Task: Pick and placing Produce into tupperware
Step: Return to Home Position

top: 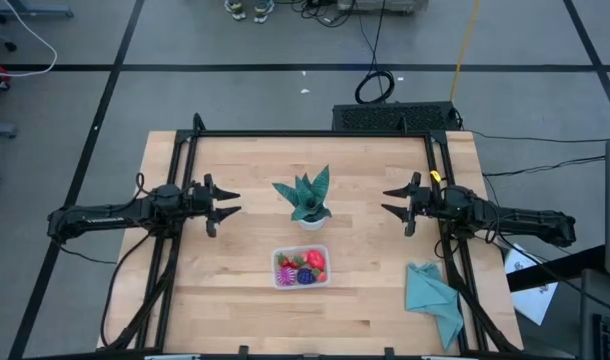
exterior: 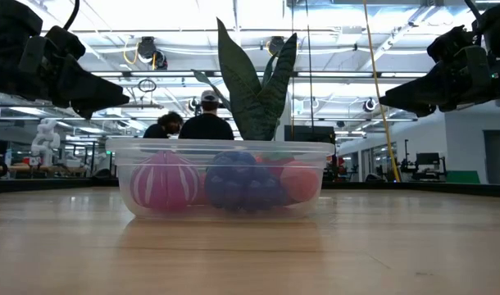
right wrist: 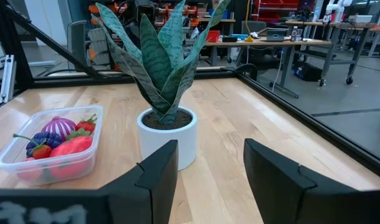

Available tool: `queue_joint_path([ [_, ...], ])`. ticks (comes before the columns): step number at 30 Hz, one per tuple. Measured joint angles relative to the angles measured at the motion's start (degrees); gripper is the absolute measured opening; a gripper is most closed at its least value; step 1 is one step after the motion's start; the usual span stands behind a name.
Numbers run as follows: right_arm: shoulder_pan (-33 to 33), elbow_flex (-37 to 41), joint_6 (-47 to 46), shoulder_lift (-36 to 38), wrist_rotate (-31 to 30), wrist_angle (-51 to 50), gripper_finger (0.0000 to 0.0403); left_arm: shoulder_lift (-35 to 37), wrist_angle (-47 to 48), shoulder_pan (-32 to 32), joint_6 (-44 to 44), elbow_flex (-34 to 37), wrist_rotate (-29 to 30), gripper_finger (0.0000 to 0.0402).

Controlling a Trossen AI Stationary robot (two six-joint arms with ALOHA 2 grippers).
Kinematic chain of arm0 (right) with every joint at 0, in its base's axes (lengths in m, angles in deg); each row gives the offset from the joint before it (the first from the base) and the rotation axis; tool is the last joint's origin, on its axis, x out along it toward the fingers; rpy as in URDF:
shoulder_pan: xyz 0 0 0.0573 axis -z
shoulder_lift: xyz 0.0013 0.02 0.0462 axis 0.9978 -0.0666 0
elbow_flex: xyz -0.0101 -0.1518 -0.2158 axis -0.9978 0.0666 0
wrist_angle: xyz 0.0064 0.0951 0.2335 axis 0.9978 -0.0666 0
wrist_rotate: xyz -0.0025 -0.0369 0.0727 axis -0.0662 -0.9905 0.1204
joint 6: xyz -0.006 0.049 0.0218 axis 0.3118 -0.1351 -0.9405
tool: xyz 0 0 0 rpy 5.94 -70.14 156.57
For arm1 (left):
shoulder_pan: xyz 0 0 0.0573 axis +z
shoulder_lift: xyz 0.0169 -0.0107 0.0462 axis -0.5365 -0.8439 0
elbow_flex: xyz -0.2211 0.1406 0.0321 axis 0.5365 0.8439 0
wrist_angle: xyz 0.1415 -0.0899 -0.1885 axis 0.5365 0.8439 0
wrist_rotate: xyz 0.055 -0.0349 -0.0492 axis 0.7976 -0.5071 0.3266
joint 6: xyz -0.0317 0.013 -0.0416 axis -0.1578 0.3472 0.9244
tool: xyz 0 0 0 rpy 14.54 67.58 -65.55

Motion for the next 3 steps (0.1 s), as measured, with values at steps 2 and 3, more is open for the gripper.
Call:
queue_joint_path([
  [2,0.0,0.0,0.0,0.0,0.0,0.0,0.0171,0.0,0.0,0.0,0.0,0.0,0.0,0.0186],
  [3,0.0,0.0,0.0,0.0,0.0,0.0,0.0171,0.0,0.0,0.0,0.0,0.0,0.0,0.0186],
])
